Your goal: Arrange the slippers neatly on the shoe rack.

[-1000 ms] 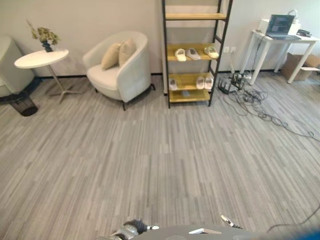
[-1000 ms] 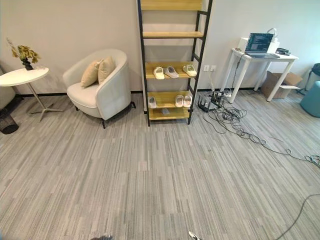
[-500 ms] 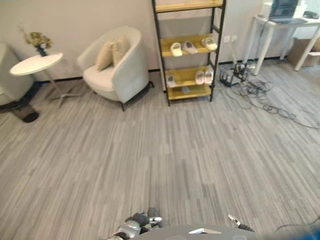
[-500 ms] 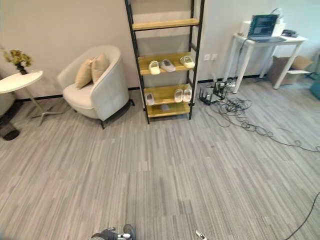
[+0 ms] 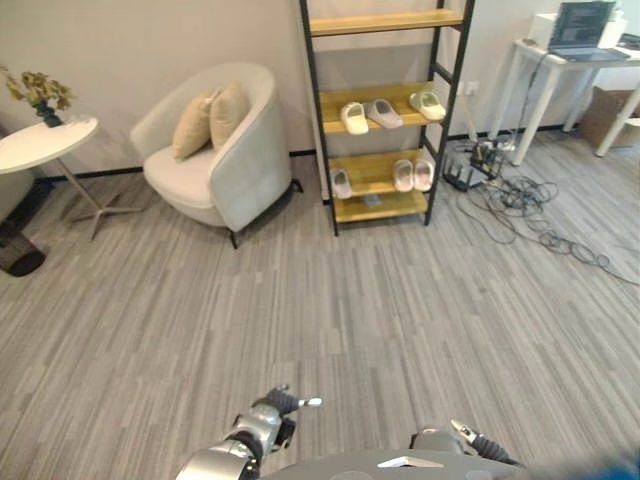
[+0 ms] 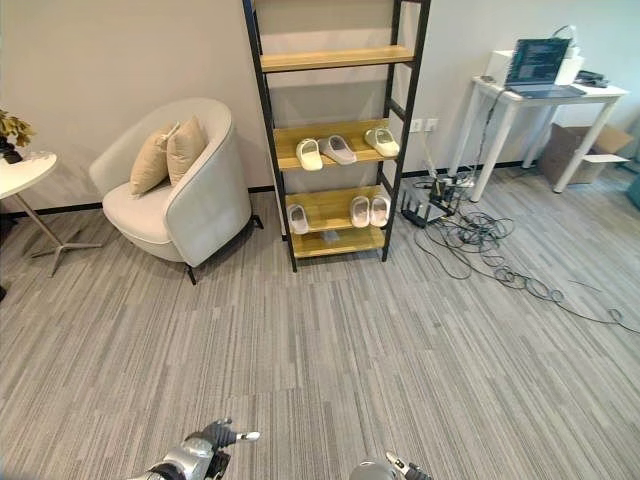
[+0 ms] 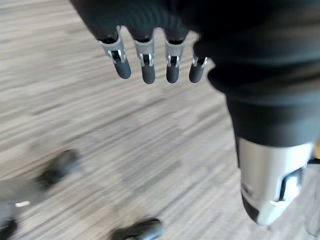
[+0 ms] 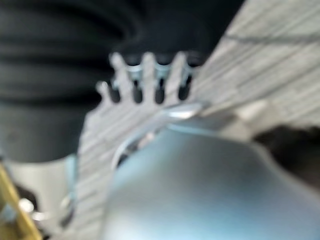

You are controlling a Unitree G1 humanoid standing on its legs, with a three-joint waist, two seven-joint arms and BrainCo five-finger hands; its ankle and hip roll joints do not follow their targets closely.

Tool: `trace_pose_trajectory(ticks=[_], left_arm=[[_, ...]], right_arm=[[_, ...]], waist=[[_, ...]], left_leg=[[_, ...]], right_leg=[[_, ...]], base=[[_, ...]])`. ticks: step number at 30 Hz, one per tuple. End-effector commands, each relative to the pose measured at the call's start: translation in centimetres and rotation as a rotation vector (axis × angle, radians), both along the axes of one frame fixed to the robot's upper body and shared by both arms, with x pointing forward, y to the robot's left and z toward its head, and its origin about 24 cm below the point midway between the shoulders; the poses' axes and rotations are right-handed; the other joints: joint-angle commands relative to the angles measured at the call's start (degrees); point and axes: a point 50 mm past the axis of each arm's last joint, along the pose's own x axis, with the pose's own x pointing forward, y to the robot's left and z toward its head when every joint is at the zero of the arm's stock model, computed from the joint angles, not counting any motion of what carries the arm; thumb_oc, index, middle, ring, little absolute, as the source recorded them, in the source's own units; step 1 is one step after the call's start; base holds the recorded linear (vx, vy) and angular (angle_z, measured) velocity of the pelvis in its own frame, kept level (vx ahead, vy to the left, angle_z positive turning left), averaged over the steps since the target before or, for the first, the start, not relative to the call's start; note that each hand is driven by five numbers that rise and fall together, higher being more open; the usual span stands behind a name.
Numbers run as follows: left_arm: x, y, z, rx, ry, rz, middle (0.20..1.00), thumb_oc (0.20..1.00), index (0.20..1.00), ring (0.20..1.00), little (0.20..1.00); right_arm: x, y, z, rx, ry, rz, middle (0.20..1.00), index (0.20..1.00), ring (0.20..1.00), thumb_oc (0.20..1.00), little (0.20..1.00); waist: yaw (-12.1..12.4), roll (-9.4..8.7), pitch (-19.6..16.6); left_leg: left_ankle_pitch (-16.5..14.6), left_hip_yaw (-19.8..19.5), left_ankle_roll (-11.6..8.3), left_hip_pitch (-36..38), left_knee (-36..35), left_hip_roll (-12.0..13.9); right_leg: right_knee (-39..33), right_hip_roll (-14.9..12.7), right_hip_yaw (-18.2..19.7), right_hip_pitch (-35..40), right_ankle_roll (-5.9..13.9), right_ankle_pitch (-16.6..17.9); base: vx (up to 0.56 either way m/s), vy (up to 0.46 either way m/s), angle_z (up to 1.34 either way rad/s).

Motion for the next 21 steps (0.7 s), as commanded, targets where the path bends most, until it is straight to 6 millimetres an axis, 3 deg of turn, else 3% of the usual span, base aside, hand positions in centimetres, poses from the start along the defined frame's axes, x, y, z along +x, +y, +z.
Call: trace_pose_trajectory(ticks=[1,3,4,5,6,7,8,9,10,11,12,13,14,15,17,18,19,21], left_arm=[[0.4,-1.5,0.1,-0.027,-0.013,-0.083,1.0,1.0,1.0,1.0,1.0],[-0.2,-1.7,-0.1,-0.035,0.0,-0.103,1.0,1.0,1.0,1.0,1.0],[-2.0,-1.5,-0.7,-0.036,0.036,-0.13,1.0,1.0,1.0,1.0,1.0],[-2.5,-1.5,-0.8,-0.039,0.045,-0.121,1.0,1.0,1.0,1.0,1.0],[-3.2,-1.2,-1.1,-0.036,0.07,-0.118,1.0,1.0,1.0,1.0,1.0],[-4.4,-0.8,-1.4,-0.019,0.107,-0.133,1.0,1.0,1.0,1.0,1.0],[-5.3,-0.4,-1.6,-0.016,0.131,-0.132,1.0,1.0,1.0,1.0,1.0],[-5.3,-0.3,-1.6,-0.015,0.131,-0.132,1.0,1.0,1.0,1.0,1.0],[-5.9,0.1,-1.7,-0.049,0.144,-0.052,1.0,1.0,1.0,1.0,1.0],[-5.9,0.1,-1.7,-0.049,0.144,-0.052,1.0,1.0,1.0,1.0,1.0],[-6.1,0.7,-1.7,-0.068,0.145,0.016,1.0,1.0,1.0,1.0,1.0],[-6.3,0.7,-1.7,-0.074,0.148,0.037,1.0,1.0,1.0,1.0,1.0],[-6.3,0.7,-1.7,-0.074,0.148,0.037,1.0,1.0,1.0,1.0,1.0],[-7.3,0.7,-1.9,-0.087,0.158,0.082,1.0,1.0,1.0,1.0,1.0],[-7.4,0.7,-1.9,-0.087,0.156,0.093,1.0,1.0,1.0,1.0,1.0],[-7.5,0.6,-1.9,-0.09,0.159,0.088,1.0,1.0,1.0,1.0,1.0],[-7.7,0.4,-2.0,-0.088,0.166,0.084,1.0,1.0,1.0,1.0,1.0],[-7.7,0.3,-2.0,-0.086,0.167,0.08,1.0,1.0,1.0,1.0,1.0]], right_arm=[[-1.4,-1.2,0.0,-0.044,0.043,-0.058,1.0,1.0,1.0,1.0,1.0],[-2.8,-1.6,-0.1,-0.061,0.085,-0.072,1.0,1.0,1.0,1.0,1.0],[-4.5,-2.7,0.0,-0.092,0.128,-0.103,1.0,1.0,1.0,1.0,1.0],[-5.0,-3.2,0.1,-0.108,0.141,-0.122,1.0,1.0,1.0,1.0,1.0],[-5.9,-3.3,0.2,-0.11,0.166,-0.142,1.0,1.0,1.0,1.0,1.0],[-6.3,-3.3,0.1,-0.104,0.186,-0.139,1.0,1.0,1.0,1.0,1.0],[-6.7,-3.1,0.1,-0.097,0.199,-0.137,1.0,1.0,1.0,1.0,1.0],[-6.7,-3.1,0.1,-0.097,0.199,-0.137,1.0,1.0,1.0,1.0,1.0],[-7.9,-2.9,0.1,-0.082,0.228,-0.136,1.0,1.0,1.0,1.0,1.0],[-7.9,-2.8,0.1,-0.081,0.228,-0.136,1.0,1.0,1.0,1.0,1.0],[-6.6,-3.8,0.3,-0.093,0.185,-0.139,1.0,1.0,1.0,1.0,1.0],[-6.2,-3.9,0.3,-0.096,0.174,-0.135,1.0,1.0,1.0,1.0,1.0],[-6.2,-3.9,0.3,-0.096,0.174,-0.135,1.0,1.0,1.0,1.0,1.0],[-5.4,-3.8,0.3,-0.094,0.146,-0.135,1.0,1.0,1.0,1.0,1.0],[-4.3,-3.8,0.4,-0.1,0.11,-0.116,1.0,1.0,1.0,1.0,1.0],[-4.0,-3.9,0.4,-0.109,0.102,-0.1,1.0,1.0,1.0,1.0,1.0],[-3.5,-4.1,0.5,-0.125,0.084,-0.058,1.0,1.0,1.0,1.0,1.0],[-2.9,-4.2,0.6,-0.136,0.07,-0.028,1.0,1.0,1.0,1.0,1.0]], waist=[[-2.0,-1.26,0.5],[-1.8,-1.88,0.6],[-2.0,-2.72,-0.1],[-2.4,-2.18,0.0],[-3.1,-1.37,-0.1],[-4.0,-0.87,-0.5],[-4.2,-0.76,-0.8],[-4.4,-0.84,-1.0],[-4.1,-1.46,-0.6],[-4.3,-1.62,-0.8],[-2.3,-2.1,0.2],[-1.4,-1.75,0.5],[-1.5,-1.85,0.4],[0.4,-1.18,1.4],[1.7,-0.14,2.4],[2.1,0.47,2.7],[2.4,1.18,3.3],[2.1,1.57,3.7]], left_leg=[[-7.7,1.1,-1.76,-0.8,12.8,-0.3],[-9.0,0.7,-2.86,0.0,15.1,0.9],[-9.4,0.0,-5.05,0.1,19.0,3.2],[-7.4,-0.6,-6.6,-0.5,21.4,5.7],[-3.1,-0.7,-8.74,-1.1,25.3,9.1],[1.7,-1.7,-8.94,-2.6,32.1,12.6],[7.0,-3.1,-8.31,-4.9,39.7,15.6],[7.1,-3.3,-8.24,-5.3,39.7,15.4],[14.1,-3.4,-5.76,-8.9,54.4,21.7],[14.2,-3.6,-5.68,-9.2,54.3,21.4],[12.1,-2.6,-2.58,-13.6,60.9,22.4],[8.9,-2.3,-2.51,-16.5,59.2,19.5],[9.0,-2.3,-2.47,-16.5,59.1,19.3],[5.1,1.4,-4.14,-19.5,51.7,14.5],[6.4,5.0,-4.59,-19.6,34.3,11.2],[8.2,5.3,-4.78,-19.4,24.6,9.3],[11.9,7.1,-5.91,-23.3,9.8,7.6],[13.1,8.2,-6.65,-24.4,5.1,8.1]], right_leg=[[-20.6,-2.6,3.3,6.5,1.54,9.5],[-19.7,-2.0,2.6,6.4,1.61,10.0],[-17.9,0.2,3.4,8.6,0.53,9.4],[-16.2,2.0,5.7,9.0,-0.19,8.8],[-15.0,4.7,7.4,9.6,-1.03,6.8],[-13.4,7.7,9.1,10.3,-2.83,4.5],[-12.7,9.9,9.6,11.3,-4.41,2.8],[-12.7,9.7,9.4,11.1,-4.4,2.9],[-12.6,12.0,8.5,14.1,-6.85,1.8],[-12.6,11.8,8.4,14.0,-6.83,1.8],[-13.4,14.3,9.7,17.5,-8.83,0.6],[-13.1,15.3,9.8,18.8,-9.31,-0.8],[-13.1,15.1,9.7,18.8,-9.29,-0.8],[-12.3,17.5,10.3,22.2,-9.74,-3.0],[-11.6,19.1,10.4,25.8,-9.62,-3.7],[-12.0,19.6,10.6,27.7,-9.54,-4.1],[-12.8,20.6,10.4,31.5,-9.49,-6.0],[-12.7,20.6,9.8,32.5,-9.44,-6.8]], base=[[0.22,-0.529,-0.05],[0.24,-0.707,-0.09],[0.24,-0.892,-0.09],[0.24,-0.951,0.07],[0.18,-0.792,0.19],[0.21,-0.855,0.17],[0.14,-0.593,0.07],[0.19,-0.803,0.0],[0.12,-0.523,-0.01],[0.3,-0.928,-0.05],[0.27,-0.532,-0.14],[0.27,-0.531,-0.14],[0.33,-0.369,-0.29],[0.38,-0.349,-0.08],[0.49,-0.295,0.11],[0.64,-0.181,-0.06],[0.49,-0.123,0.09],[0.4,-0.146,-0.02]])
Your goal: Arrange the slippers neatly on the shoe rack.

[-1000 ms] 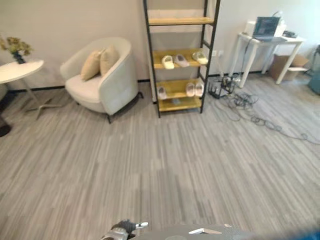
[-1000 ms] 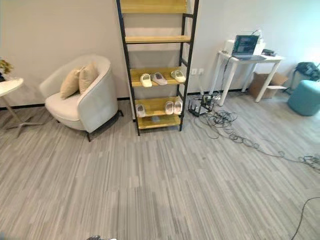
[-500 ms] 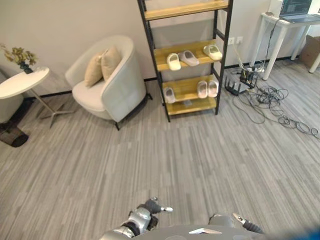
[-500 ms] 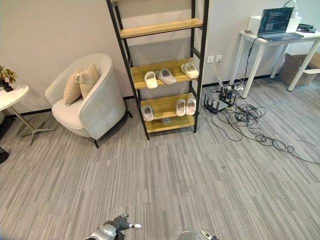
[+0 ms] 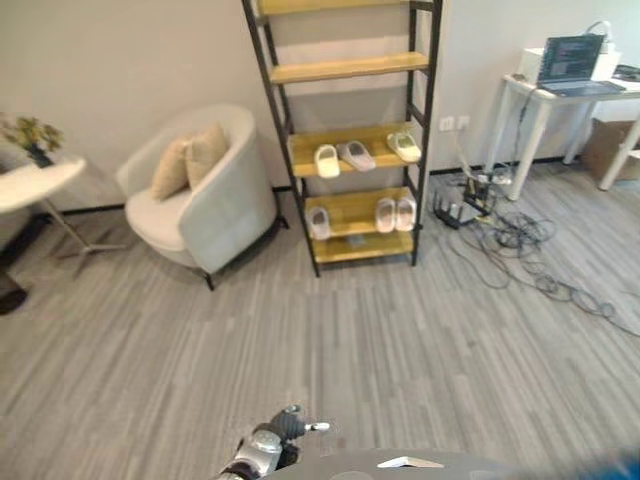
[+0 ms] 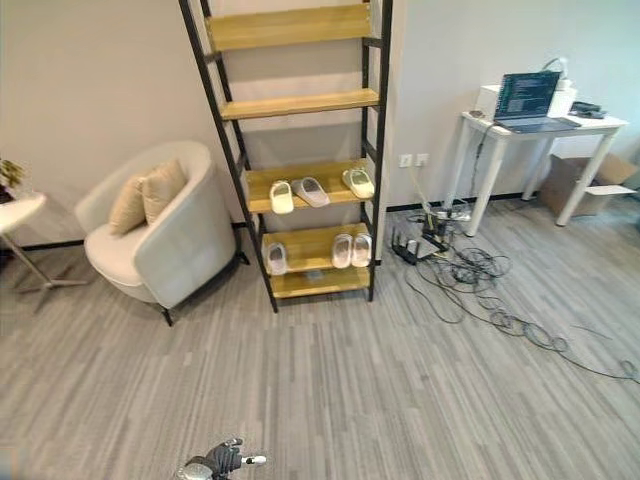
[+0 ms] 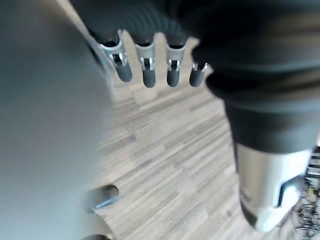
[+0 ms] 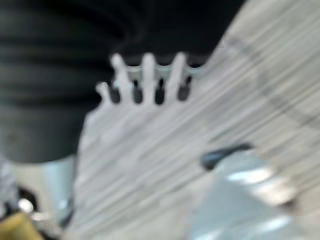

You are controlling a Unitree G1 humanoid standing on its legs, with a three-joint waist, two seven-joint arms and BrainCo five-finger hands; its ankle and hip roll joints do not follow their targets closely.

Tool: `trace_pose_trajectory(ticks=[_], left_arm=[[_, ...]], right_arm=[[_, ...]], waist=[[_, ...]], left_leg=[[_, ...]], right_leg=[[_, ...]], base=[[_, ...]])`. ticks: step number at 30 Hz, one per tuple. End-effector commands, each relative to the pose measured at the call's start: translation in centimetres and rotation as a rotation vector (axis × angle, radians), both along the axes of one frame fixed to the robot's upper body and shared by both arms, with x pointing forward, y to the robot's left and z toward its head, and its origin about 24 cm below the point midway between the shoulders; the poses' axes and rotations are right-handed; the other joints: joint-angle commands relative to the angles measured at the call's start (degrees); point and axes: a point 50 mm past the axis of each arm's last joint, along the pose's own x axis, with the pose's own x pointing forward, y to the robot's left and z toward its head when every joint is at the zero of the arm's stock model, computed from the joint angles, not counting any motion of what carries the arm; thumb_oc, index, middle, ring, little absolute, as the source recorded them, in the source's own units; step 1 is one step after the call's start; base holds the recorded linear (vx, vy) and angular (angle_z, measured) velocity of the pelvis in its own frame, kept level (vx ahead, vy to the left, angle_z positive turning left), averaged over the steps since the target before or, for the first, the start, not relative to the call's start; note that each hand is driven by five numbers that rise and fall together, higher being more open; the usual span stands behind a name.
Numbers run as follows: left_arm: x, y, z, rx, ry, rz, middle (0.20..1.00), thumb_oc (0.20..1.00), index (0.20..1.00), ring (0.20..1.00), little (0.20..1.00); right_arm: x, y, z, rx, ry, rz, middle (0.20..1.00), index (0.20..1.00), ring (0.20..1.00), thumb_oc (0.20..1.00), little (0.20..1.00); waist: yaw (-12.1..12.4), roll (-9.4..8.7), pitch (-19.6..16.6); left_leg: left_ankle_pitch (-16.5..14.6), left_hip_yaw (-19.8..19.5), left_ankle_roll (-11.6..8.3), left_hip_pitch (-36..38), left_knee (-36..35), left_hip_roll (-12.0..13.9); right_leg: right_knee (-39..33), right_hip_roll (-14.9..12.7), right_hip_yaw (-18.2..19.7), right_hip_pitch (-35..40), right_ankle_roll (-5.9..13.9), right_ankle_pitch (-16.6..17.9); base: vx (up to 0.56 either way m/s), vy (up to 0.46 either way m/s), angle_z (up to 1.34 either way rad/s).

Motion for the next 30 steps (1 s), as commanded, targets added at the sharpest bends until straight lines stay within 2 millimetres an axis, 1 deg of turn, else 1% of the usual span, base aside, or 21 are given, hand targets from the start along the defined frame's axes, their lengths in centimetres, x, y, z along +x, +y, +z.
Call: trace_pose_trajectory(ticks=[1,2,3,4,5,6,8,9,10,11,12,13,14,16,18,19,21,22,24,28,30], left_arm=[[-3.9,0.1,-0.9,0.019,0.12,0.015,1.0,1.0,1.0,1.0,1.0],[-5.5,0.5,-1.2,0.035,0.164,0.034,1.0,1.0,1.0,1.0,1.0],[-6.0,0.9,-1.3,0.05,0.184,0.032,1.0,1.0,1.0,1.0,1.0],[-6.7,1.1,-1.3,0.059,0.2,0.048,1.0,1.0,1.0,1.0,1.0],[-6.7,1.1,-1.3,0.059,0.2,0.048,1.0,1.0,1.0,1.0,1.0],[-7.1,2.2,-1.3,0.091,0.213,0.067,1.0,1.0,1.0,1.0,1.0],[-7.1,2.6,-1.3,0.107,0.214,0.073,1.0,1.0,1.0,1.0,1.0],[-6.5,2.6,-1.2,0.112,0.198,0.071,1.0,1.0,1.0,1.0,1.0],[-5.6,2.4,-1.1,0.103,0.173,0.072,1.0,1.0,1.0,1.0,1.0],[-3.4,2.0,-0.8,0.092,0.115,0.06,1.0,1.0,1.0,1.0,1.0],[-3.4,2.0,-0.8,0.092,0.114,0.06,1.0,1.0,1.0,1.0,1.0],[-2.2,1.5,-0.6,0.086,0.08,0.039,1.0,1.0,1.0,1.0,1.0],[-1.4,1.1,-0.4,0.085,0.055,0.013,1.0,1.0,1.0,1.0,1.0],[-0.1,0.2,-0.1,0.076,0.013,-0.035,1.0,1.0,1.0,1.0,1.0],[1.0,-0.6,0.2,0.063,-0.029,-0.078,1.0,1.0,1.0,1.0,1.0],[1.2,-0.8,0.3,0.06,-0.034,-0.091,1.0,1.0,1.0,1.0,1.0],[1.3,-1.3,0.3,0.049,-0.044,-0.136,1.0,1.0,1.0,1.0,1.0],[1.4,-1.5,0.3,0.046,-0.043,-0.157,1.0,1.0,1.0,1.0,1.0],[1.6,-1.8,0.4,0.043,-0.044,-0.213,1.0,1.0,1.0,1.0,1.0],[1.7,-2.2,0.5,0.015,-0.054,-0.255,1.0,1.0,1.0,1.0,1.0],[1.4,-3.0,0.5,-0.036,-0.067,-0.289,1.0,1.0,1.0,1.0,1.0]], right_arm=[[0.3,-0.4,0.2,-0.031,-0.007,0.046,1.0,1.0,1.0,1.0,1.0],[0.8,-0.2,0.2,-0.029,-0.004,0.116,1.0,1.0,1.0,1.0,1.0],[0.6,-0.2,0.1,-0.032,0.011,0.122,1.0,1.0,1.0,1.0,1.0],[0.7,-0.1,0.1,-0.031,0.01,0.124,1.0,1.0,1.0,1.0,1.0],[0.7,-0.1,0.1,-0.031,0.01,0.124,1.0,1.0,1.0,1.0,1.0],[0.5,0.5,-0.1,-0.021,0.017,0.111,1.0,1.0,1.0,1.0,1.0],[0.5,1.0,-0.2,-0.019,0.009,0.085,1.0,1.0,1.0,1.0,1.0],[0.4,1.0,-0.2,-0.024,0.004,0.065,1.0,1.0,1.0,1.0,1.0],[0.5,0.9,-0.2,-0.034,-0.004,0.051,1.0,1.0,1.0,1.0,1.0],[0.8,0.3,0.0,-0.058,-0.02,0.013,1.0,1.0,1.0,1.0,1.0],[0.8,0.3,0.0,-0.058,-0.02,0.013,1.0,1.0,1.0,1.0,1.0],[0.9,-0.2,0.2,-0.074,-0.033,-0.019,1.0,1.0,1.0,1.0,1.0],[0.9,-0.5,0.3,-0.084,-0.036,-0.033,1.0,1.0,1.0,1.0,1.0],[0.4,-0.7,0.3,-0.092,-0.023,-0.054,1.0,1.0,1.0,1.0,1.0],[-0.2,-0.4,0.1,-0.083,0.0,-0.053,1.0,1.0,1.0,1.0,1.0],[-0.5,-0.4,0.1,-0.079,0.008,-0.053,1.0,1.0,1.0,1.0,1.0],[-0.8,-0.2,0.0,-0.067,0.02,-0.062,1.0,1.0,1.0,1.0,1.0],[-1.0,-0.1,-0.1,-0.058,0.025,-0.071,1.0,1.0,1.0,1.0,1.0],[-1.1,0.1,-0.2,-0.042,0.03,-0.077,1.0,1.0,1.0,1.0,1.0],[-1.9,0.4,-0.3,-0.023,0.048,-0.086,1.0,1.0,1.0,1.0,1.0],[-2.5,0.4,-0.3,-0.029,0.057,-0.099,1.0,1.0,1.0,1.0,1.0]], waist=[[-1.0,-1.19,-1.3],[-1.0,0.02,-2.2],[-0.7,0.91,-3.1],[-0.2,1.09,-4.0],[-0.2,1.17,-4.1],[0.7,0.6,-5.9],[1.2,-1.06,-7.3],[1.0,-1.97,-7.6],[0.8,-2.51,-7.6],[0.2,-1.84,-7.1],[0.3,-1.71,-7.3],[-0.6,-1.39,-6.8],[-1.1,-1.49,-6.6],[-2.2,-1.33,-5.9],[-2.6,-1.82,-5.3],[-3.0,-2.31,-5.0],[-3.4,-3.3,-4.8],[-3.7,-3.62,-4.5],[-4.1,-3.87,-3.6],[-4.5,-4.21,-3.2],[-4.7,-4.71,-3.9]], left_leg=[[1.9,4.3,-0.51,-2.8,-1.9,0.6],[1.2,9.4,0.66,3.5,-4.9,1.5],[1.3,11.9,1.88,7.2,-5.1,0.6],[0.7,11.2,3.63,8.5,-5.2,-1.0],[0.7,11.2,3.64,8.5,-5.2,-0.9],[-0.2,11.2,6.65,9.3,-3.1,-3.1],[-1.3,12.5,9.51,10.3,-1.3,-5.6],[-2.5,13.1,11.29,11.7,-1.2,-7.4],[-3.7,12.7,12.17,12.0,-0.7,-8.5],[-5.0,12.1,12.85,13.7,-0.9,-8.3],[-4.9,12.2,12.85,13.5,-0.9,-8.2],[-5.9,12.0,12.9,15.1,-1.6,-8.3],[-6.6,11.4,12.81,16.0,-1.9,-8.9],[-7.7,9.1,12.07,17.2,-2.0,-9.5],[-8.7,7.1,11.3,17.4,-1.2,-9.4],[-9.4,6.1,10.83,17.5,-0.3,-9.2],[-11.1,4.4,9.63,17.8,1.2,-9.1],[-11.9,3.7,9.28,18.2,1.7,-9.1],[-12.9,2.2,8.65,19.1,2.3,-9.0],[-13.9,0.4,7.93,20.2,2.5,-9.0],[-15.0,-0.6,7.03,21.5,3.1,-9.1]], right_leg=[[0.4,-3.0,6.5,4.2,4.48,4.2],[0.8,-1.9,5.9,4.4,5.22,2.7],[0.3,-1.2,5.7,5.8,5.71,1.9],[-0.8,-0.5,6.6,7.2,5.78,1.0],[-0.9,-0.4,6.6,7.1,5.76,1.1],[2.8,-0.4,5.5,7.2,7.43,0.7],[11.4,-1.7,3.6,5.6,11.75,6.6],[18.3,-3.4,2.5,3.7,16.1,12.8],[23.8,-4.8,1.8,1.4,20.23,17.3],[36.4,-8.9,-1.1,-6.7,22.26,20.1],[36.4,-8.8,-1.1,-7.0,22.2,20.2],[38.9,-12.9,-3.8,-10.3,20.86,18.4],[37.3,-16.2,-6.1,-11.8,18.99,16.3],[30.7,-19.4,-9.7,-13.0,16.27,12.6],[20.2,-20.8,-10.5,-13.7,14.25,10.8],[13.5,-20.9,-9.5,-13.6,14.12,11.6],[2.2,-21.2,-5.1,-14.6,14.43,13.9],[-0.8,-21.7,-2.4,-15.8,14.76,15.4],[-4.3,-22.7,2.3,-18.4,15.49,18.0],[-6.0,-22.8,4.6,-19.3,15.99,19.4],[-6.2,-21.0,5.6,-18.1,16.22,19.8]], base=[[0.56,-0.27,-0.3],[0.53,-0.297,-0.34],[0.56,-0.31,-0.29],[0.29,-0.173,-0.19],[0.51,-0.233,-0.06],[0.57,-0.195,0.07],[0.6,-0.134,0.21],[0.37,-0.023,0.48],[0.42,-0.043,0.55],[0.26,-0.041,0.74],[0.27,-0.035,0.58],[0.2,-0.024,0.66],[0.29,-0.052,0.7],[0.28,-0.138,0.75],[0.21,-0.261,0.71],[0.15,-0.325,0.39],[0.16,-0.351,0.21],[0.15,-0.304,0.22],[0.11,-0.247,0.09],[0.1,-0.311,0.1],[0.11,-0.459,-0.04]])
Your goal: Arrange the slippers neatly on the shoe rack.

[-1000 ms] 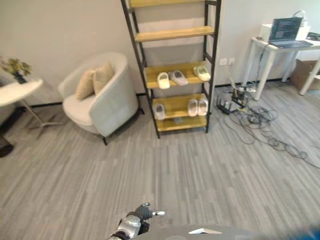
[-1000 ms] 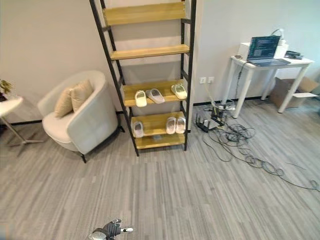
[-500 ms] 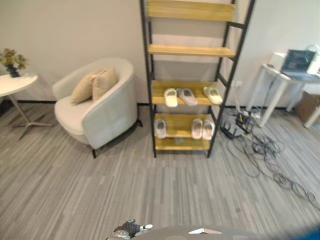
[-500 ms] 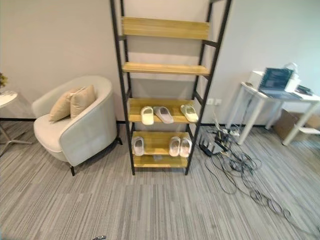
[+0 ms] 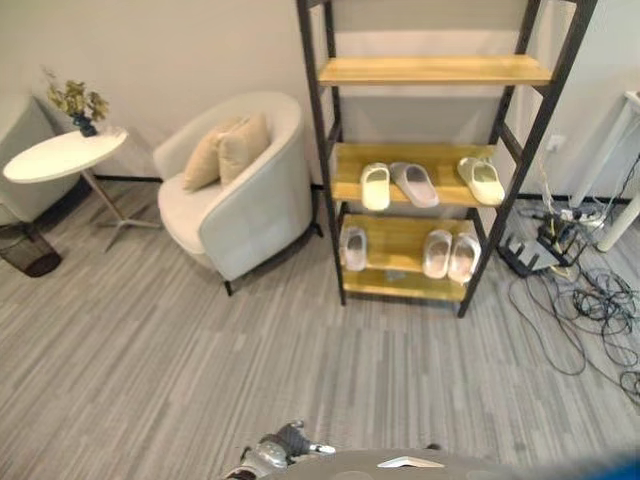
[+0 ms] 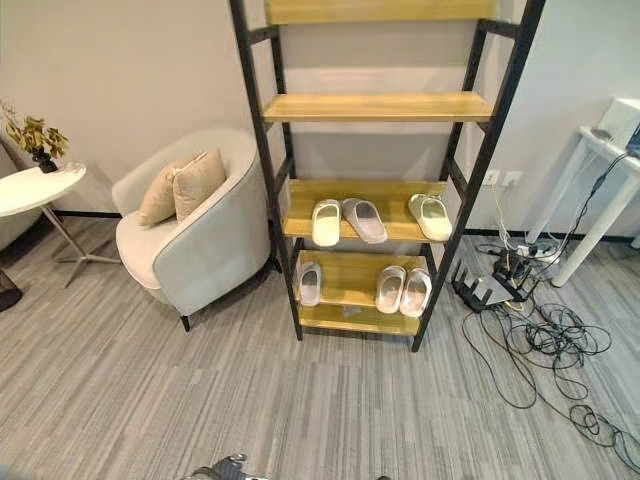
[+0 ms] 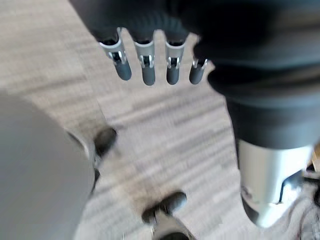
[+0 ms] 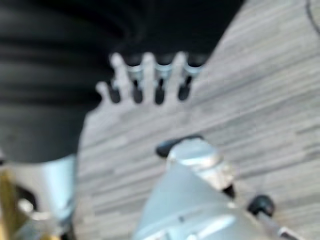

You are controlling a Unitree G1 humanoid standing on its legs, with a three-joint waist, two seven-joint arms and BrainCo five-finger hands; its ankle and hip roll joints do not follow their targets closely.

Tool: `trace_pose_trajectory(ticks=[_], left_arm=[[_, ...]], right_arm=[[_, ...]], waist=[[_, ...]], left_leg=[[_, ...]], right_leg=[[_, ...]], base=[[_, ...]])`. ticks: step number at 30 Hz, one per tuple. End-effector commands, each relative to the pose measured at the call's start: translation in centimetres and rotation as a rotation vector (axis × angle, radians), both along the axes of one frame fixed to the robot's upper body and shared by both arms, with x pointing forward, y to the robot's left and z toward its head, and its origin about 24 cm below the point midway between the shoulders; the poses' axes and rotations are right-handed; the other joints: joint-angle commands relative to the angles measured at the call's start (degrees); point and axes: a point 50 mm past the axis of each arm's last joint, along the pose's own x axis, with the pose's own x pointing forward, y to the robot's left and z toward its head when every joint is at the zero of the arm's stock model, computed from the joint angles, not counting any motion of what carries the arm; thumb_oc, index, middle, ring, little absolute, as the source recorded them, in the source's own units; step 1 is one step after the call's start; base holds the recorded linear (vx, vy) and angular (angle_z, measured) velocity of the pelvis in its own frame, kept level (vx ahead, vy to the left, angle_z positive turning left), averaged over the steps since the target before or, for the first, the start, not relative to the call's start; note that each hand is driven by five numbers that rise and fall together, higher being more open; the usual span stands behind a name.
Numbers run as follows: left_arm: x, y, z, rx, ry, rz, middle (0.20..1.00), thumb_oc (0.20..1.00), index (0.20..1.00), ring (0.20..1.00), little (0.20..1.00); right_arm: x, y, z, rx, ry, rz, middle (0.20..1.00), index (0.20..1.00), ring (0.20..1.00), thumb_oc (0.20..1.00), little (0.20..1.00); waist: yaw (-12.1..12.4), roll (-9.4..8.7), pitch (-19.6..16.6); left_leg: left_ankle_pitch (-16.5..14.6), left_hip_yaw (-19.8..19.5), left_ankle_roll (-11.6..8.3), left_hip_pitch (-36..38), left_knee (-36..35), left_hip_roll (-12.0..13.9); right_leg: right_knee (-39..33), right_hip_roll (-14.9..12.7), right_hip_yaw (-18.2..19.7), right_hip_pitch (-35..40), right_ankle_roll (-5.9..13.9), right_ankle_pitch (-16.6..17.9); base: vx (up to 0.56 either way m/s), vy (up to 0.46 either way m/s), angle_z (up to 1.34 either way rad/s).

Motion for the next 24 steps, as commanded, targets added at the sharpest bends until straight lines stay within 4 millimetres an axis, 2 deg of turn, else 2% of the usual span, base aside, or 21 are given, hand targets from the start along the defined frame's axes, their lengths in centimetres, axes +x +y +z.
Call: trace_pose_trajectory(ticks=[1,2,3,4,5,6,7,8,9,10,11,12,13,14,16,18,21,24], left_arm=[[1.9,-0.1,0.8,-0.053,-0.094,-0.064,1.0,1.0,1.0,1.0,1.0],[1.8,-0.4,0.8,-0.068,-0.093,-0.069,1.0,1.0,1.0,1.0,1.0],[1.9,-0.4,0.8,-0.067,-0.093,-0.069,1.0,1.0,1.0,1.0,1.0],[1.9,-0.6,0.9,-0.076,-0.105,-0.073,1.0,1.0,1.0,1.0,1.0],[1.9,-0.6,0.9,-0.078,-0.105,-0.072,1.0,1.0,1.0,1.0,1.0],[1.8,-0.7,0.9,-0.081,-0.103,-0.088,1.0,1.0,1.0,1.0,1.0],[1.6,-0.6,0.9,-0.072,-0.101,-0.099,1.0,1.0,1.0,1.0,1.0],[1.6,-0.6,0.9,-0.072,-0.101,-0.099,1.0,1.0,1.0,1.0,1.0],[1.6,-0.5,1.0,-0.071,-0.107,-0.12,1.0,1.0,1.0,1.0,1.0],[1.9,-0.4,1.2,-0.077,-0.122,-0.132,1.0,1.0,1.0,1.0,1.0],[2.0,-0.4,1.3,-0.081,-0.126,-0.14,1.0,1.0,1.0,1.0,1.0],[2.0,-0.3,1.3,-0.082,-0.127,-0.142,1.0,1.0,1.0,1.0,1.0],[2.0,-0.3,1.3,-0.082,-0.127,-0.142,1.0,1.0,1.0,1.0,1.0],[2.3,-1.1,1.6,-0.118,-0.145,-0.158,1.0,1.0,1.0,1.0,1.0],[2.4,-2.0,1.9,-0.168,-0.16,-0.152,1.0,1.0,1.0,1.0,1.0],[2.7,-2.4,2.2,-0.2,-0.174,-0.147,1.0,1.0,1.0,1.0,1.0],[2.6,-2.3,2.1,-0.211,-0.179,-0.123,1.0,1.0,1.0,1.0,1.0],[2.4,-2.4,2.1,-0.21,-0.187,-0.114,1.0,1.0,1.0,1.0,1.0]], right_arm=[[-0.6,0.7,-0.3,0.016,0.01,-0.081,1.0,1.0,1.0,1.0,1.0],[-0.7,0.4,-0.2,0.006,0.009,-0.092,1.0,1.0,1.0,1.0,1.0],[-0.7,0.4,-0.2,0.007,0.009,-0.092,1.0,1.0,1.0,1.0,1.0],[-0.7,-0.1,0.0,-0.018,0.003,-0.102,1.0,1.0,1.0,1.0,1.0],[-0.7,-0.6,0.1,-0.037,0.0,-0.114,1.0,1.0,1.0,1.0,1.0],[-0.3,-1.0,0.3,-0.05,-0.007,-0.112,1.0,1.0,1.0,1.0,1.0],[0.1,-1.5,0.4,-0.067,-0.022,-0.118,1.0,1.0,1.0,1.0,1.0],[0.1,-1.5,0.5,-0.067,-0.022,-0.118,1.0,1.0,1.0,1.0,1.0],[0.3,-2.3,0.8,-0.092,-0.048,-0.134,1.0,1.0,1.0,1.0,1.0],[0.2,-2.6,0.9,-0.097,-0.059,-0.143,1.0,1.0,1.0,1.0,1.0],[0.3,-2.9,1.0,-0.102,-0.068,-0.149,1.0,1.0,1.0,1.0,1.0],[0.7,-3.1,1.2,-0.107,-0.08,-0.133,1.0,1.0,1.0,1.0,1.0],[0.7,-3.1,1.2,-0.107,-0.08,-0.134,1.0,1.0,1.0,1.0,1.0],[1.5,-3.6,1.4,-0.128,-0.086,-0.088,1.0,1.0,1.0,1.0,1.0],[1.7,-4.0,1.7,-0.155,-0.086,-0.061,1.0,1.0,1.0,1.0,1.0],[2.1,-5.1,2.2,-0.195,-0.105,-0.054,1.0,1.0,1.0,1.0,1.0],[2.3,-6.5,3.0,-0.247,-0.115,-0.034,1.0,1.0,1.0,1.0,1.0],[3.2,-7.8,3.9,-0.313,-0.133,0.006,1.0,1.0,1.0,1.0,1.0]], waist=[[-1.7,-3.5,-0.4],[-2.4,-3.27,-0.6],[-2.4,-3.36,-0.7],[-3.1,-3.03,-0.7],[-3.2,-2.72,-0.8],[-3.1,-2.36,-0.7],[-3.0,-2.2,-0.7],[-3.1,-1.98,-0.6],[-3.2,-1.87,-0.6],[-3.2,-2.14,-0.7],[-3.2,-2.69,-0.8],[-2.9,-3.12,-0.7],[-2.9,-2.93,-0.5],[-1.7,-2.4,0.1],[-1.2,-1.78,0.8],[-0.7,-1.06,1.8],[-0.8,-0.34,2.9],[-1.3,0.59,4.1]], left_leg=[[-7.8,2.3,-2.74,3.3,8.1,0.3],[-8.9,1.2,-3.73,3.7,9.4,1.3],[-8.8,1.2,-3.69,3.6,9.3,1.2],[-9.4,0.1,-4.7,4.3,11.0,3.6],[-9.2,-0.5,-5.59,4.4,13.4,5.4],[-8.6,-1.1,-6.42,3.5,17.2,7.7],[-5.7,-1.4,-7.81,2.6,21.0,9.9],[-6.0,-1.7,-7.92,2.3,21.5,10.3],[2.8,-3.3,-9.82,-0.5,31.9,16.3],[5.4,-3.6,-8.99,-2.2,37.3,18.5],[5.6,-3.2,-7.56,-3.9,42.0,19.4],[4.7,-2.1,-6.7,-5.3,44.8,19.1],[4.4,-2.3,-6.71,-5.4,45.2,19.4],[0.2,-1.2,-6.34,-9.7,44.9,16.2],[-0.5,1.9,-6.55,-11.8,35.9,13.7],[2.1,3.3,-7.67,-11.0,22.4,12.4],[6.7,1.4,-9.02,-13.5,8.5,12.0],[8.5,0.5,-9.67,-14.5,5.0,11.6]], right_leg=[[-4.4,-2.7,5.3,-3.5,-0.35,5.1],[-4.1,-0.8,7.5,-1.7,-0.99,4.1],[-4.1,-0.9,7.6,-1.9,-1.0,4.1],[-0.6,2.0,12.4,-2.8,-2.47,2.3],[0.4,4.2,13.7,-2.5,-3.72,0.5],[1.1,5.7,13.7,-1.7,-5.06,-0.5],[1.5,6.4,12.9,-0.7,-6.34,-1.2],[1.5,6.7,12.6,-0.6,-6.45,-1.3],[2.1,8.7,11.1,1.3,-8.7,-2.3],[2.1,9.5,10.7,2.3,-9.53,-2.7],[1.9,9.8,10.4,3.3,-10.47,-3.1],[1.8,10.0,10.4,4.3,-10.83,-3.5],[1.8,10.2,10.3,4.3,-10.83,-3.6],[1.8,11.2,9.8,6.7,-11.16,-5.2],[2.3,12.1,9.4,8.3,-11.77,-6.2],[2.7,12.2,9.3,10.5,-11.65,-7.6],[2.9,12.4,8.1,13.6,-11.38,-10.3],[3.7,13.5,9.3,16.4,-11.16,-12.9]], base=[[0.11,-0.484,0.05],[0.08,-0.332,0.04],[0.09,-0.506,0.18],[0.07,-0.529,0.23],[0.1,-0.715,0.45],[0.09,-0.6,0.55],[0.06,-0.395,0.44],[0.09,-0.615,0.13],[0.09,-0.587,-0.05],[0.15,-0.778,0.18],[0.14,-0.522,0.54],[0.1,-0.343,0.63],[0.16,-0.313,0.48],[0.18,-0.219,0.49],[0.24,-0.182,0.35],[0.24,-0.01,0.02],[0.28,0.01,0.12],[0.3,-0.016,0.26]])
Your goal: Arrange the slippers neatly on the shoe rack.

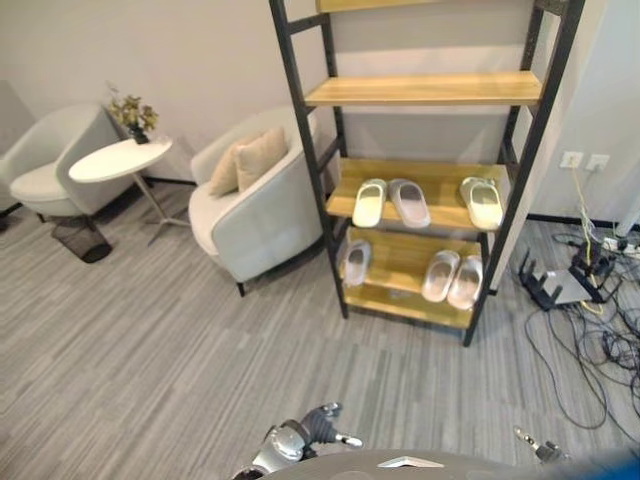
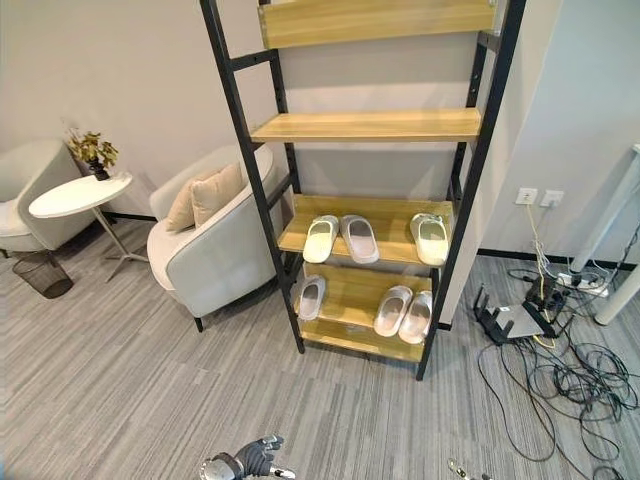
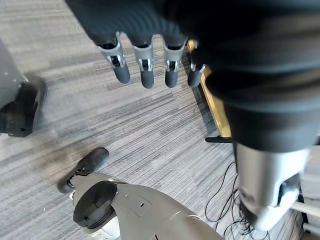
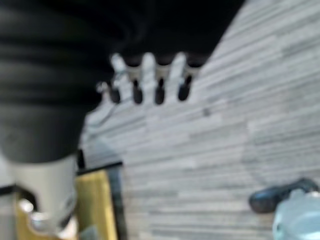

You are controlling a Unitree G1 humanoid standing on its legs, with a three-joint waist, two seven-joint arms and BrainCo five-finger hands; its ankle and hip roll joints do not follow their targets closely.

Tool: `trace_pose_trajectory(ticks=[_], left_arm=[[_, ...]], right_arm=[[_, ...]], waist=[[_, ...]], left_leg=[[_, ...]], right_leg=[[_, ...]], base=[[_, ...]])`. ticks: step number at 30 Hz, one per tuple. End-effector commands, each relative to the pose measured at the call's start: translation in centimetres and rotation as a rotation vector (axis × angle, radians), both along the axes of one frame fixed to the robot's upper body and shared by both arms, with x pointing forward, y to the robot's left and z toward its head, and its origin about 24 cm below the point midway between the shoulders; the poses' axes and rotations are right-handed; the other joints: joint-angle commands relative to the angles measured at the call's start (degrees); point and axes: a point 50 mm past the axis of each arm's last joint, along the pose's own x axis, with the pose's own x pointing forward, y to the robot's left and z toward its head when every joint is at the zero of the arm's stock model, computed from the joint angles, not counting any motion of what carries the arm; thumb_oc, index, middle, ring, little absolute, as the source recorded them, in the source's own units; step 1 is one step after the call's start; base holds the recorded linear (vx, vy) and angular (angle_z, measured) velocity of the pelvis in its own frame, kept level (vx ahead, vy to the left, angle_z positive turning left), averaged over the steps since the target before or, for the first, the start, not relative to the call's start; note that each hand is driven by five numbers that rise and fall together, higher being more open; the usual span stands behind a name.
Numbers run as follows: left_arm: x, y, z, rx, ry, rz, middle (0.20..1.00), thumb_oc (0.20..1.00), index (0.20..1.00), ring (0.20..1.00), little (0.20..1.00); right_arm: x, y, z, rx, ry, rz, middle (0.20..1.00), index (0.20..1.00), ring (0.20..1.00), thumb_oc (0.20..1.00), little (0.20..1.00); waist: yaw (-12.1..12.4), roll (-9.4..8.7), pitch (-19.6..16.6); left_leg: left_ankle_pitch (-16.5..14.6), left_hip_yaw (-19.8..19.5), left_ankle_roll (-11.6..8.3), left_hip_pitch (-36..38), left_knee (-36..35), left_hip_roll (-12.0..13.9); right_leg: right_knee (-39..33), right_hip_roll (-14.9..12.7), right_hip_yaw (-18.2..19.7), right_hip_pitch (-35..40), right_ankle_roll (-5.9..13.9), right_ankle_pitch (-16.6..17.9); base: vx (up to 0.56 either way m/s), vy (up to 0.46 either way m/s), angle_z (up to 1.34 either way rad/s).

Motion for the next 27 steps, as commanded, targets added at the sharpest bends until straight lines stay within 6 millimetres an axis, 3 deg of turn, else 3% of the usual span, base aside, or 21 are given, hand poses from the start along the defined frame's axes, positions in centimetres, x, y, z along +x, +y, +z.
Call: trace_pose_trajectory(ticks=[1,3,6,9,10,11,12,13,16,19,20,21,24,26,27], left_arm=[[1.1,-1.1,0.7,-0.051,-0.077,0.011,1.0,1.0,1.0,1.0,1.0],[-0.4,-1.1,0.2,-0.04,-0.038,-0.013,1.0,1.0,1.0,1.0,1.0],[-0.9,-0.9,-0.1,-0.024,-0.021,-0.028,1.0,1.0,1.0,1.0,1.0],[-0.8,-0.8,-0.1,-0.013,-0.026,-0.015,1.0,1.0,1.0,1.0,1.0],[-0.8,-0.8,-0.1,-0.013,-0.026,-0.015,1.0,1.0,1.0,1.0,1.0],[0.0,-0.4,0.1,-0.001,-0.055,-0.007,1.0,1.0,1.0,1.0,1.0],[0.4,-0.2,0.2,0.005,-0.072,-0.011,1.0,1.0,1.0,1.0,1.0],[0.5,-0.2,0.2,0.005,-0.072,-0.011,1.0,1.0,1.0,1.0,1.0],[1.7,-0.7,0.8,-0.002,-0.131,-0.054,1.0,1.0,1.0,1.0,1.0],[2.3,-1.7,1.2,-0.031,-0.154,-0.094,1.0,1.0,1.0,1.0,1.0],[2.3,-1.7,1.2,-0.031,-0.154,-0.094,1.0,1.0,1.0,1.0,1.0],[2.5,-2.0,1.3,-0.039,-0.156,-0.113,1.0,1.0,1.0,1.0,1.0],[2.7,-2.6,1.5,-0.052,-0.16,-0.168,1.0,1.0,1.0,1.0,1.0],[2.3,-2.9,1.4,-0.053,-0.161,-0.205,1.0,1.0,1.0,1.0,1.0],[3.8,-1.1,1.9,-0.043,-0.152,-0.234,1.0,1.0,1.0,1.0,1.0]], right_arm=[[-0.1,-3.3,1.8,-0.14,-0.009,0.021,1.0,1.0,1.0,1.0,1.0],[0.2,-3.9,2.3,-0.186,-0.014,0.044,1.0,1.0,1.0,1.0,1.0],[0.0,-3.8,2.3,-0.212,-0.024,0.02,1.0,1.0,1.0,1.0,1.0],[0.3,-4.1,2.6,-0.241,-0.052,-0.04,1.0,1.0,1.0,1.0,1.0],[0.3,-4.1,2.6,-0.241,-0.052,-0.04,1.0,1.0,1.0,1.0,1.0],[1.5,-4.2,2.9,-0.251,-0.103,-0.044,1.0,1.0,1.0,1.0,1.0],[2.5,-4.1,3.1,-0.25,-0.142,-0.041,1.0,1.0,1.0,1.0,1.0],[2.5,-4.1,3.1,-0.251,-0.142,-0.041,1.0,1.0,1.0,1.0,1.0],[5.4,-4.0,4.1,-0.261,-0.228,0.006,1.0,1.0,1.0,1.0,1.0],[7.4,-3.7,4.9,-0.253,-0.322,0.015,1.0,1.0,1.0,1.0,1.0],[7.4,-3.7,4.9,-0.253,-0.322,0.015,1.0,1.0,1.0,1.0,1.0],[8.0,-3.5,5.1,-0.248,-0.36,0.001,1.0,1.0,1.0,1.0,1.0],[8.2,-3.4,5.4,-0.249,-0.403,-0.028,1.0,1.0,1.0,1.0,1.0],[8.4,-3.5,5.8,-0.259,-0.423,-0.023,1.0,1.0,1.0,1.0,1.0],[12.7,-13.7,16.4,-0.413,-0.606,-0.069,1.0,1.0,1.0,1.0,1.0]], waist=[[-0.4,1.33,-0.3],[-0.5,3.26,-1.9],[0.2,2.9,-3.7],[1.0,2.37,-4.8],[1.0,2.37,-4.8],[1.1,2.09,-4.5],[1.1,1.95,-4.3],[1.1,2.09,-4.4],[0.6,3.0,-3.9],[-1.1,3.4,-2.5],[-1.1,3.41,-2.5],[-1.5,3.2,-2.0],[-1.8,2.66,-1.4],[-2.0,2.13,-1.7],[0.0,0.68,-3.3]], left_leg=[[3.7,-0.9,-1.56,-4.7,2.0,-0.4],[5.1,-0.1,-0.35,0.4,-0.8,-2.1],[4.4,0.0,1.34,0.7,2.9,-4.6],[2.2,1.5,3.8,2.3,3.9,-7.2],[2.2,1.6,3.8,2.3,3.9,-7.2],[0.9,3.1,4.94,3.7,3.4,-8.2],[0.2,4.5,5.32,4.2,3.0,-8.5],[0.3,4.5,5.32,4.1,2.8,-8.3],[-2.1,8.3,5.45,6.2,1.0,-8.7],[-5.6,8.6,5.07,9.5,0.7,-9.7],[-5.6,8.6,5.07,9.5,0.8,-9.7],[-7.1,8.5,4.6,10.3,1.9,-9.5],[-9.1,8.8,4.01,11.4,4.4,-9.2],[-9.8,9.5,3.61,11.9,5.9,-8.9],[-10.0,8.3,2.59,12.3,6.6,-8.2]], right_leg=[[-2.5,-2.5,5.8,8.4,1.35,0.4],[-3.0,-1.5,6.8,9.5,3.15,-1.2],[-2.9,-3.0,5.9,11.7,5.24,-2.6],[3.5,-5.5,4.8,10.3,8.63,-0.3],[3.5,-5.6,4.8,10.3,8.64,-0.3],[11.0,-7.1,4.1,6.2,11.14,3.7],[13.1,-8.9,2.9,3.1,12.39,4.3],[13.0,-8.8,3.0,2.9,12.33,4.5],[5.5,-12.7,-2.7,-2.5,11.93,3.6],[-5.7,-17.1,-3.4,-7.1,11.25,10.6],[-5.7,-17.1,-3.4,-7.0,11.25,10.7],[-8.0,-19.8,-2.4,-10.1,11.81,13.7],[-8.4,-22.2,-2.8,-12.9,12.05,15.7],[-8.4,-22.1,-4.0,-11.8,11.8,16.1],[-9.3,-21.8,-6.4,-8.7,12.0,15.4]], base=[[0.38,0.009,-0.07],[0.46,0.028,-0.19],[0.43,0.053,-0.18],[0.32,0.08,-0.18],[0.27,0.062,-0.25],[0.21,0.042,-0.13],[0.21,0.042,-0.27],[0.07,0.009,-0.24],[0.06,-0.021,-0.56],[0.11,-0.111,-0.27],[0.11,-0.18,0.04],[0.1,-0.218,-0.02],[0.07,-0.271,-0.1],[0.04,-0.353,-0.02],[0.03,-0.445,0.0]])
